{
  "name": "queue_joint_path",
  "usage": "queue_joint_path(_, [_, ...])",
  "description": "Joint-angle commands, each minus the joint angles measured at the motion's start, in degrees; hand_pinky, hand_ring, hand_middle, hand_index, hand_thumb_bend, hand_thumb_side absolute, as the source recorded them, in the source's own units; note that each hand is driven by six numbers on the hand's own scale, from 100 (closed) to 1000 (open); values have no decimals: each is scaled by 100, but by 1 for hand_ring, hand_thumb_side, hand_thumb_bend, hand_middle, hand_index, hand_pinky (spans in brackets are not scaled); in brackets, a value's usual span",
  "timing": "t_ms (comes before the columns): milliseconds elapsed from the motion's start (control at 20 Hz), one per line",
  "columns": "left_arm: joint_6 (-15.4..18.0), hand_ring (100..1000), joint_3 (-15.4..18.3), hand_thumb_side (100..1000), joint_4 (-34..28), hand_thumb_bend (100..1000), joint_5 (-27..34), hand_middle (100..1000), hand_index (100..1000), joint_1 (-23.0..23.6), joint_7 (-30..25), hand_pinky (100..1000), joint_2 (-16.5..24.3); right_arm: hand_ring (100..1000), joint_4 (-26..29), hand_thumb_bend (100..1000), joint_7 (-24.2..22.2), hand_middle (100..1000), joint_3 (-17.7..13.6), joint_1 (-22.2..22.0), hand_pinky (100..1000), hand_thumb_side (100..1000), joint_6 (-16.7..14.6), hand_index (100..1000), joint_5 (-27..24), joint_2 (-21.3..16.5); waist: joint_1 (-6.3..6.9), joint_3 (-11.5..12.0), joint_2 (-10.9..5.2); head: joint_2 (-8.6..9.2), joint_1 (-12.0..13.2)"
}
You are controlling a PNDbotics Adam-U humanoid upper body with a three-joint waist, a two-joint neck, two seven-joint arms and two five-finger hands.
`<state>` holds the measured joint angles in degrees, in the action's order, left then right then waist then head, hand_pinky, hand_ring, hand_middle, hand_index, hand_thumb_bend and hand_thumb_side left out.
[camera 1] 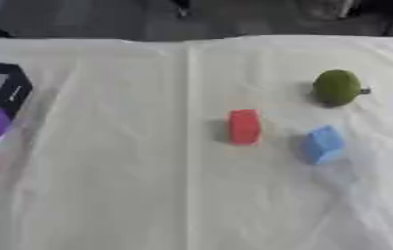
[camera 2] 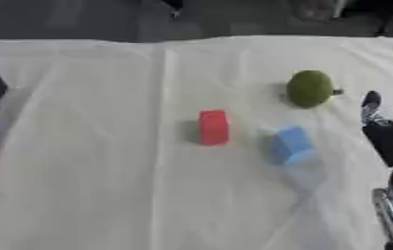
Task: Pick up the objects with one hand, pass them to the other hand, and then place them into the box on the other side of the table.
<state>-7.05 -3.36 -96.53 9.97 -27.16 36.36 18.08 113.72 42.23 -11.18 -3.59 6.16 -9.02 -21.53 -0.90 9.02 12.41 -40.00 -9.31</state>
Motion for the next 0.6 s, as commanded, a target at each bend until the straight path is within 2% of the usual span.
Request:
queue_joint_path(50, [4,648,47,716,-91,212,-10,682,759,-65,-6,696,137,859,87,346,-10,795,-36,-1,693,248,-12,867,28,-120,27,2,10,82,-12])
queue_joint_path(550, [8,650,67,715,-95,212,-11,681,759,-61,5,696,154,863,87,351,-79,800,-19,34,693,248,-71,868,-121,-190,15,24,19,61,23])
queue_joint_path(600, [10,650,77,715,-93,213,-13,680,759,-57,13,696,163,872,87,373,-121,810,-16,22,696,234,-91,876,-124,-241,5,32,17,48,23])
